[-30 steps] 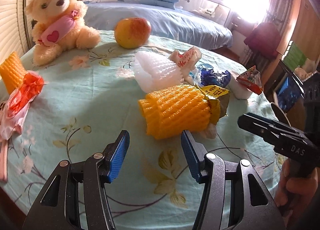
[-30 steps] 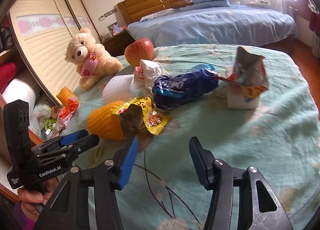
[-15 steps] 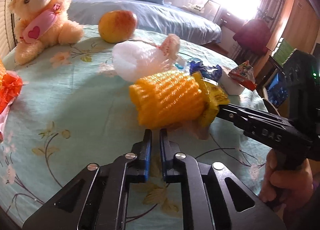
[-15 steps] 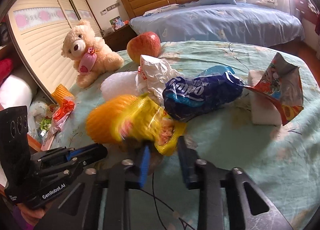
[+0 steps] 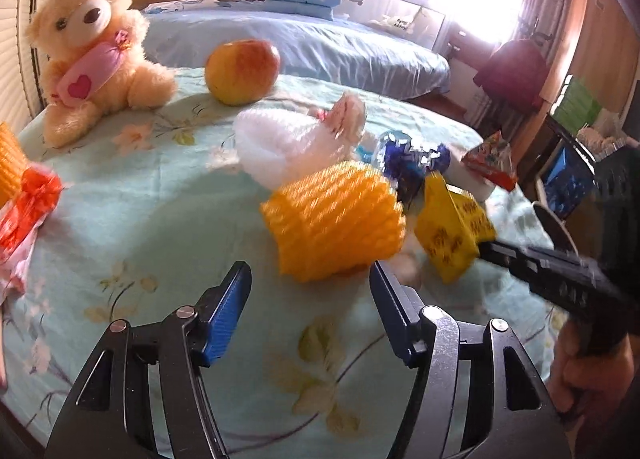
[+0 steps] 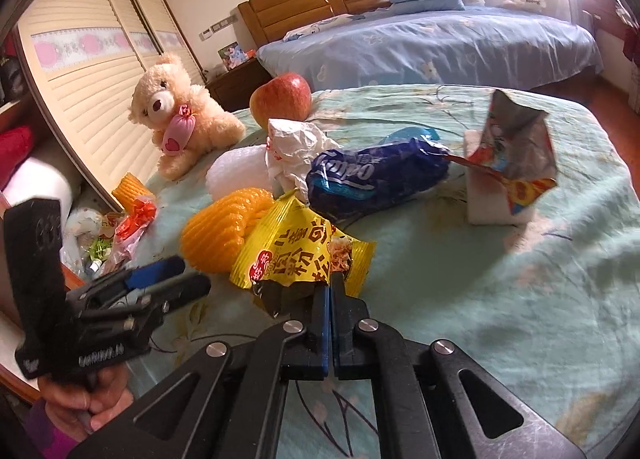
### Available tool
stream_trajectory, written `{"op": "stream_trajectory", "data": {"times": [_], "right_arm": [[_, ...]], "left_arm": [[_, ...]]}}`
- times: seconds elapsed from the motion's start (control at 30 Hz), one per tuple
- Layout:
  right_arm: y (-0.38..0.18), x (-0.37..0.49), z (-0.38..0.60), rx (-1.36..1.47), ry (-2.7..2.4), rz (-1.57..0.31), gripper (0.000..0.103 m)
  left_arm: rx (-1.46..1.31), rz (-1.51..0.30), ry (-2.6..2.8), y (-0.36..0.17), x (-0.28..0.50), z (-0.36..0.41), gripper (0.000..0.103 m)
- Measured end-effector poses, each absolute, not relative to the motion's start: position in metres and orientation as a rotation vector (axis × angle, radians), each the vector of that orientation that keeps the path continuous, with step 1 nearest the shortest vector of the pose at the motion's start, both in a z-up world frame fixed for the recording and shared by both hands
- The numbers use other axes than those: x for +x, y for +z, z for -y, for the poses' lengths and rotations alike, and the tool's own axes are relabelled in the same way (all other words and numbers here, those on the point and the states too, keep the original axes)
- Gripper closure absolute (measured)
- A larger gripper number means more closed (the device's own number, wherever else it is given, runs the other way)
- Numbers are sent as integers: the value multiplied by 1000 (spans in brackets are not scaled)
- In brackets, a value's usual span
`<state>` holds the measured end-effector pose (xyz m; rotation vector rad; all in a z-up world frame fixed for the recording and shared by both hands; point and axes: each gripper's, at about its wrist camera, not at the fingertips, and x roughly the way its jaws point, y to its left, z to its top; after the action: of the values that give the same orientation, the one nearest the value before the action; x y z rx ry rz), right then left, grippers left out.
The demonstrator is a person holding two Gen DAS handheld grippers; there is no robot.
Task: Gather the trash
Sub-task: 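Grasp the orange foam net with the left tool while the right tool grasps the yellow snack bag, then carry the foam net and yellow snack bag over the bin with both tools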
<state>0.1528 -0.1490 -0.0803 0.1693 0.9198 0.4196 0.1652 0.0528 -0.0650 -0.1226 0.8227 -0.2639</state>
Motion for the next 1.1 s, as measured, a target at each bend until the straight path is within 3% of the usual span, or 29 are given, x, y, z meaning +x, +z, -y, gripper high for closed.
{"op": "stream_trajectory", "data": {"times": [0.03, 0.07, 0.17, 1.1], "right_arm": [[-80, 152, 151, 173, 418, -919, 103], [-80, 150, 153, 178, 413, -919, 103], [-80, 146, 161, 188, 397, -919, 103], [-68, 95, 277, 293, 206, -853, 103]], "left_arm": [[-124, -818, -265, -65, 168, -51, 55], [-126, -823, -274, -66, 173, -49, 76], [-131, -835, -286, -69, 178, -44, 90], [-45, -784, -516, -43, 125, 81, 93]]}}
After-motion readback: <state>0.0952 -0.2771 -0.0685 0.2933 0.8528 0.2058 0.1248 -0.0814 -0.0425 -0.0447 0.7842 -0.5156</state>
